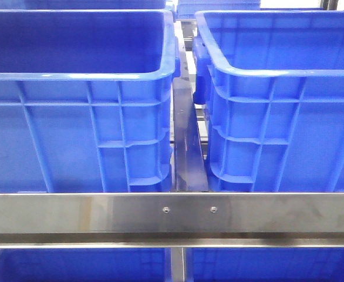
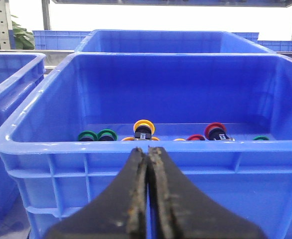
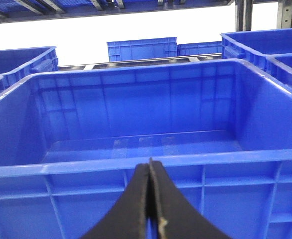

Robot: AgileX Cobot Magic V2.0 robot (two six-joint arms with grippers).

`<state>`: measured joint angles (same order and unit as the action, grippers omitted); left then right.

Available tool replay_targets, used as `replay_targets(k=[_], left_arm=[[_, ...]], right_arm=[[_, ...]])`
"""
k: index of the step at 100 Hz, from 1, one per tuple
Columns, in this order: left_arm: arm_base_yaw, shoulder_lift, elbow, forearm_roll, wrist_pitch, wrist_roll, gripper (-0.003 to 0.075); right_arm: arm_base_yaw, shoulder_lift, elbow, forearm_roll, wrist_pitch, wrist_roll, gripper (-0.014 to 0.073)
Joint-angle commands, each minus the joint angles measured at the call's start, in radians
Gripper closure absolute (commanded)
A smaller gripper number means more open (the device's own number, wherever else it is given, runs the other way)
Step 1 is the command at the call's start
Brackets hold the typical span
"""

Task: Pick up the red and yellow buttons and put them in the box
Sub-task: 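Lower the left gripper toward the buttons in the crate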

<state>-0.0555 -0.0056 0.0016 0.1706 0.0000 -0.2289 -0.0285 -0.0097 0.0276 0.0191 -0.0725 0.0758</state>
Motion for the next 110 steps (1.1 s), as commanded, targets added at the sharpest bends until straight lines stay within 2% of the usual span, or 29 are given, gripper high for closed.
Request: replay_targets(k=[1, 44, 76, 110], left_arm=[[0.002, -0.033, 0.042, -0.005, -0.088, -0.010, 0.0739], [0.002, -0.027, -0.007, -0.007, -0.060, -0.010, 0.0739], [0.002, 0.134, -0.328, -0.014, 0.215, -0.010, 0.0739], [0.002, 0.526, -0.729, -0.014, 0.559, 0.013, 0.0739]], right_arm=[[0.000, -0.026, -0.020, -0.009, -0.080, -0.003, 0.0661], [0.000, -0.026, -0.020, -0.009, -0.080, -0.003, 0.0661], [0.000, -0.026, -0.020, -0.009, -0.080, -0.003, 0.0661], [0.000, -0.026, -0.020, -0.009, -0.080, -0.003, 0.0661]])
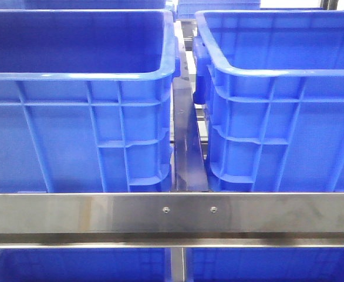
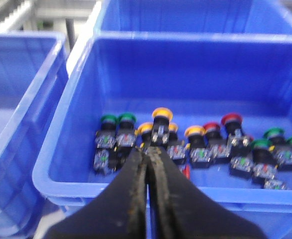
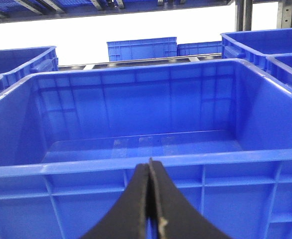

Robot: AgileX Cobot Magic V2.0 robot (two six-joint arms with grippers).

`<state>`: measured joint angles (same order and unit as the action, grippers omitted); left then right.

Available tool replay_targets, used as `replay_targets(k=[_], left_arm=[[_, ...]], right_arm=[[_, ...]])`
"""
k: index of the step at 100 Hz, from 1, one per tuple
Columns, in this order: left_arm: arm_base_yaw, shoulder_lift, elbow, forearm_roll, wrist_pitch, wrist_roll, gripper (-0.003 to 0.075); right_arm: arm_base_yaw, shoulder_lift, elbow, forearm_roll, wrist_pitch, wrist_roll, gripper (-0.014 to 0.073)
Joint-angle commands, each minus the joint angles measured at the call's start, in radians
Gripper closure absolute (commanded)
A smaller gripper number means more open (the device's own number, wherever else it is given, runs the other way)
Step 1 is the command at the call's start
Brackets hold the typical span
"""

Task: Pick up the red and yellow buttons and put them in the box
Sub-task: 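Lower the left gripper toward the buttons in the crate, then close the left gripper on a red-capped push button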

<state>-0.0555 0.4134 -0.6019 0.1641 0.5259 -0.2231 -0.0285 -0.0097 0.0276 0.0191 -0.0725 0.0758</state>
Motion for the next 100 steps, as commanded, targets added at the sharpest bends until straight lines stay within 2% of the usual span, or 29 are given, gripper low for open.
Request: replay_targets(k=[1, 12, 26, 59, 66, 70, 85, 88, 92, 100], left_arm=[[0.002, 0.115, -0.133, -0.007, 0.041, 0.007, 0.0739], [0.002, 0.236, -0.235, -0.007, 0.120, 0.007, 0.0739], [0.002, 0.341, -0.303, -0.007, 0.123, 0.007, 0.0739], [0.002, 0.435, -0.325, -0.007, 0.115, 0.009, 0.0724], [0.002, 0.441, -0.325, -0.007, 0.117, 0.011, 0.0663], [0.002, 0.442, -0.325, -0.007, 0.119, 0.011, 0.0601], [0.002, 0.443, -0.325, -0.007, 0.122, 0.011, 0.0276], [0.002, 0.443, -0.325, -0.009, 0.122, 0.011, 0.0231], [0.002, 0.443, -0.325, -0.016, 0.122, 0.011, 0.0187], [0.002, 0.443, -0.325, -0.040, 0.120, 0.011, 0.0176]], right_arm=[[0.000, -0.026, -0.020, -0.009, -0.080, -0.003, 0.0661], [0.000, -0.026, -0.020, -0.009, -0.080, -0.003, 0.0661], [0.000, -0.026, -0.020, -0.009, -0.080, -0.003, 0.0661], [0.000, -0.026, -0.020, -0.009, -0.080, -0.003, 0.0661], [0.000, -0.026, -0.020, -0.009, -0.080, -0.003, 0.0661], [0.000, -0.026, -0.020, -0.009, -0.080, -0.003, 0.0661], [0.000, -0.026, -0.020, -0.009, -0.080, -0.003, 0.0661], [0.000, -0.026, -0.020, -0.009, -0.080, -0.003, 0.0661], [0.000, -0.026, -0.020, -0.009, -0.080, -0.003, 0.0661], [0.000, -0.026, -0.020, -0.009, -0.080, -0.003, 0.0661]])
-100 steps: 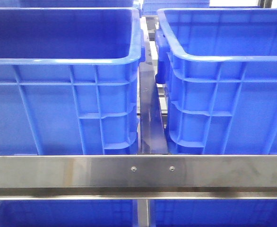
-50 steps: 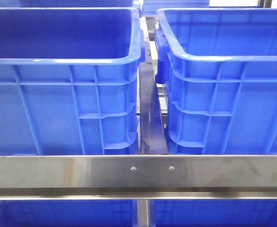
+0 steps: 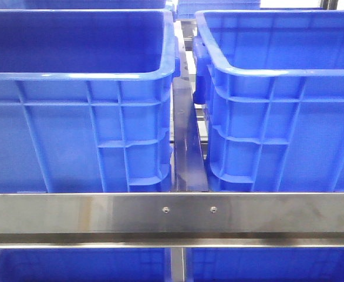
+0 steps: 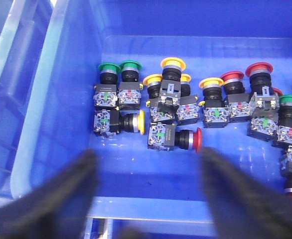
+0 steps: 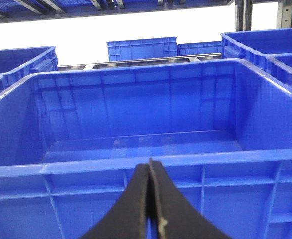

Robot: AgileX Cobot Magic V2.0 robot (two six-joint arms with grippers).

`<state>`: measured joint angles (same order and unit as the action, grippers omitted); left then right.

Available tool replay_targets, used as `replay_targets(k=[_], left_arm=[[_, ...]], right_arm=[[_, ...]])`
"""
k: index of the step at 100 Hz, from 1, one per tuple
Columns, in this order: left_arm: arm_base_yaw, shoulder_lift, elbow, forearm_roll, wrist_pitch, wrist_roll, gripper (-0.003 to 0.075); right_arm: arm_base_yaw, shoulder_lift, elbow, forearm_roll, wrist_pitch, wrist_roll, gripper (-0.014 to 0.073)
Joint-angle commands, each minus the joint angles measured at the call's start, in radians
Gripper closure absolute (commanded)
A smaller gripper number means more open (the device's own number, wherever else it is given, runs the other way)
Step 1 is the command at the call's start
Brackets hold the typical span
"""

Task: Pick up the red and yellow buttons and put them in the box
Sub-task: 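Close the left gripper on a red-capped push button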

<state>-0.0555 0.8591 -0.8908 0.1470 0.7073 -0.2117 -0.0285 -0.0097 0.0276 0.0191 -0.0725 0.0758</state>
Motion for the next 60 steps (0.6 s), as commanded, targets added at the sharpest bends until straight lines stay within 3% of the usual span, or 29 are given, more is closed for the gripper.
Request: replay_targets(k=[1, 30, 43, 60], left_arm=[[0.002, -0.003, -0.036, -0.025, -0.063, 0.000, 0.0176], [-0.144, 0.161, -0.114, -0.046, -0.086, 0.016, 0.0176], [-0.223, 0.306, -0.213, -0.044, -0.087, 0.016, 0.0176], [-0.251, 0.513, -0.377, -0.042, -0.059, 0.016, 0.0176]], right_arm=[[0.000, -0.026, -0.020, -0.009, -0.080, -0.003, 0.0661], [0.000, -0.026, -0.020, -0.009, -0.080, -0.003, 0.0661], [0.000, -0.026, -0.020, -0.009, -0.080, -0.003, 0.0661], [0.000, -0.026, -0.020, -0.009, -0.080, -0.003, 0.0661]])
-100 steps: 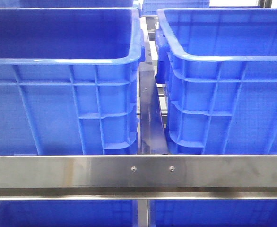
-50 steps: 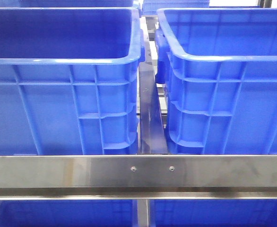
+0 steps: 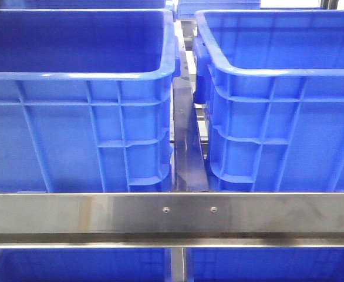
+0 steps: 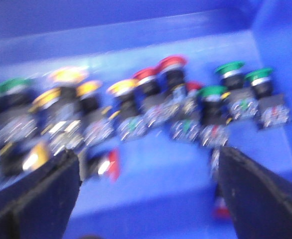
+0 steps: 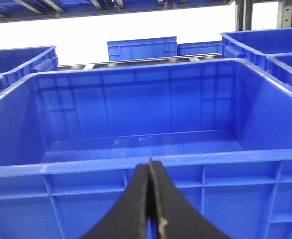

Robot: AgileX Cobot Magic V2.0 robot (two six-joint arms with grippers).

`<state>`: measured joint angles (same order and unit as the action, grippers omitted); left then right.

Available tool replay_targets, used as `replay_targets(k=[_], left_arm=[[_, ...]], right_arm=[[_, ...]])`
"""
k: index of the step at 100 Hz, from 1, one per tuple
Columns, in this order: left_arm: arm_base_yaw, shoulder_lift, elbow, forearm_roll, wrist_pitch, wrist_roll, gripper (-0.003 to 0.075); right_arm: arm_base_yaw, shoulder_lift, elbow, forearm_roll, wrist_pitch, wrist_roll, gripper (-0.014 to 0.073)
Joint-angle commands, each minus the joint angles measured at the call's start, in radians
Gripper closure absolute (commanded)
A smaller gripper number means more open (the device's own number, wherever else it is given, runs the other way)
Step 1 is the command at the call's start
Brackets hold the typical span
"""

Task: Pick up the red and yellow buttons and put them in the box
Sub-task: 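Close the left gripper on a red-capped push button, then lift the red button out of the crate with the left gripper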

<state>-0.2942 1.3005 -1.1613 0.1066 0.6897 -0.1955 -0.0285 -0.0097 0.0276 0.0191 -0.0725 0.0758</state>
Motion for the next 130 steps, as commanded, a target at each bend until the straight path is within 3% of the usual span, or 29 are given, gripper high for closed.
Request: replay_targets(k=[1, 39, 130], left_arm=[[-0.013, 0.088, -0.121, -0.002, -0.036, -0.001, 0.0176], [-0.013, 0.383, -0.387, -0.048, 0.073, 0.004, 0.0175], [-0.013, 0.573, -0.394, -0.091, 0.051, 0.023, 0.0176]], right_arm=[[0.000, -0.026, -0.020, -0.009, -0.080, -0.003, 0.0661], [0.000, -0.026, -0.020, -0.009, -0.080, -0.003, 0.0661], [0.000, -0.026, -0.020, -0.009, -0.080, -0.003, 0.0661]])
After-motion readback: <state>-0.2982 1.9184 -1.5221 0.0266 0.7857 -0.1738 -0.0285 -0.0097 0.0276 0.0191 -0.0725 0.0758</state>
